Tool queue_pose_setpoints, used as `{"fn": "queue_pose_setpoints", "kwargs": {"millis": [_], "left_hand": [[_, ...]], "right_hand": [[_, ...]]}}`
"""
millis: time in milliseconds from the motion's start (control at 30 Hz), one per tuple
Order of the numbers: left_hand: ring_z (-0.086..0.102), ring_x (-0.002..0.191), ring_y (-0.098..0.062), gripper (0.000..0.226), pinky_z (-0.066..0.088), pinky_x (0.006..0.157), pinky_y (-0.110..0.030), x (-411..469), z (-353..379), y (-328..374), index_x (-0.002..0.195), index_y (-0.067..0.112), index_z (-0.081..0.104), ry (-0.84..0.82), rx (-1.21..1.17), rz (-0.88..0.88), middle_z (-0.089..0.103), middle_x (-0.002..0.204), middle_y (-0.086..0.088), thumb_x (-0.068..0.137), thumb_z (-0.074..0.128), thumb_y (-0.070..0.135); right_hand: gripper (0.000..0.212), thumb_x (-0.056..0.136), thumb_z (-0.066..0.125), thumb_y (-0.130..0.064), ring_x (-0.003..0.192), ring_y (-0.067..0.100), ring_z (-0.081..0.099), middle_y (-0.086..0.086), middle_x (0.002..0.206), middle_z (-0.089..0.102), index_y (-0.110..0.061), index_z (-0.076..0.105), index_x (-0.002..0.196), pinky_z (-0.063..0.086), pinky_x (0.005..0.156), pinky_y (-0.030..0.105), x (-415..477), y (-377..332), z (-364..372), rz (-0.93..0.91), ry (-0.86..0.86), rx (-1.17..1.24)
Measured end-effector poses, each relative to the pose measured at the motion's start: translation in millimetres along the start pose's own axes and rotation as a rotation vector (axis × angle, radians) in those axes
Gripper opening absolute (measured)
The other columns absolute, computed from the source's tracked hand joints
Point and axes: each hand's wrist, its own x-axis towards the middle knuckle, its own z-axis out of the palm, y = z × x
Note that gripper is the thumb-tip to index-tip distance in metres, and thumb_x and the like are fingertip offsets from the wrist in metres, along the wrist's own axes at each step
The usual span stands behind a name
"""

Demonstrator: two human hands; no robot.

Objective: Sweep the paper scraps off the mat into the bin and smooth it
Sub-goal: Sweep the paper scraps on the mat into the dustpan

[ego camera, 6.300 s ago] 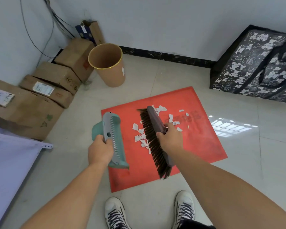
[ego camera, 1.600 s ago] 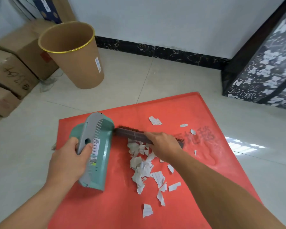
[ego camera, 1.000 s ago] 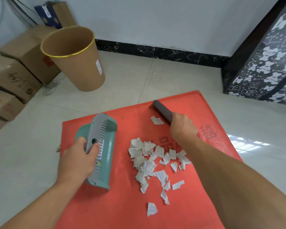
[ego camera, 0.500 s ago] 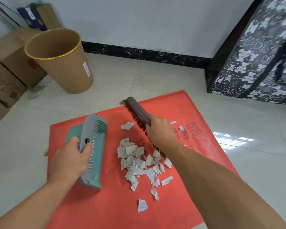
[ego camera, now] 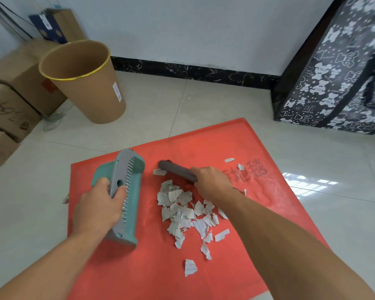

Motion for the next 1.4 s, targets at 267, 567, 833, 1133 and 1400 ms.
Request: {"fn": "queue_pose_setpoints", "kwargs": {"millis": [267, 567, 833, 1133, 1400], "left_hand": [[0.055, 0.071, -0.037, 0.040, 0.045, 0.061, -0.040, 1, 2, 1, 0.069, 0.014, 0.039, 0.000, 0.017, 0.010, 0.059, 0.069, -0.015, 0.089, 0.056, 0.044], [0.052, 0.067, -0.037, 0.039, 0.036, 0.057, -0.038, 2, -2, -6, 0.068, 0.012, 0.043, 0.005, -0.037, 0.005, 0.055, 0.063, -0.011, 0.089, 0.059, 0.040], [0.052, 0.066, -0.037, 0.041, 0.037, 0.056, -0.037, 1, 3, -3, 0.068, 0.011, 0.043, 0.030, -0.016, 0.012, 0.055, 0.061, -0.011, 0.089, 0.059, 0.042], [0.050, 0.066, -0.037, 0.041, 0.032, 0.055, -0.038, 1, -2, 1, 0.068, 0.010, 0.042, 0.022, -0.011, 0.018, 0.054, 0.061, -0.013, 0.090, 0.059, 0.040], [0.053, 0.068, -0.037, 0.038, 0.039, 0.058, -0.039, 2, 2, -3, 0.069, 0.012, 0.043, 0.014, -0.001, 0.019, 0.057, 0.065, -0.013, 0.090, 0.057, 0.041]], "right_hand": [[0.020, 0.090, 0.051, -0.008, 0.073, 0.027, 0.058, 0.003, 0.083, 0.057, -0.018, 0.053, 0.107, 0.044, 0.056, 0.034, -7, 10, -16, -0.046, 0.109, -0.007], [0.024, 0.093, 0.053, -0.015, 0.090, 0.035, 0.062, 0.015, 0.097, 0.065, -0.011, 0.055, 0.116, 0.042, 0.065, 0.035, -18, 64, -34, 0.520, 0.440, 0.311], [0.032, 0.091, 0.054, -0.016, 0.100, 0.039, 0.060, 0.018, 0.109, 0.063, -0.015, 0.054, 0.123, 0.048, 0.075, 0.041, -30, 100, -13, 0.682, 0.341, 0.305], [0.026, 0.087, 0.055, -0.026, 0.091, 0.036, 0.063, 0.015, 0.096, 0.067, -0.016, 0.060, 0.110, 0.049, 0.073, 0.038, -26, 25, 16, 0.390, 0.268, 0.464], [0.024, 0.090, 0.054, -0.027, 0.086, 0.034, 0.063, 0.012, 0.092, 0.066, -0.018, 0.057, 0.112, 0.050, 0.070, 0.038, -25, 28, 1, 0.411, 0.400, 0.410]]}}
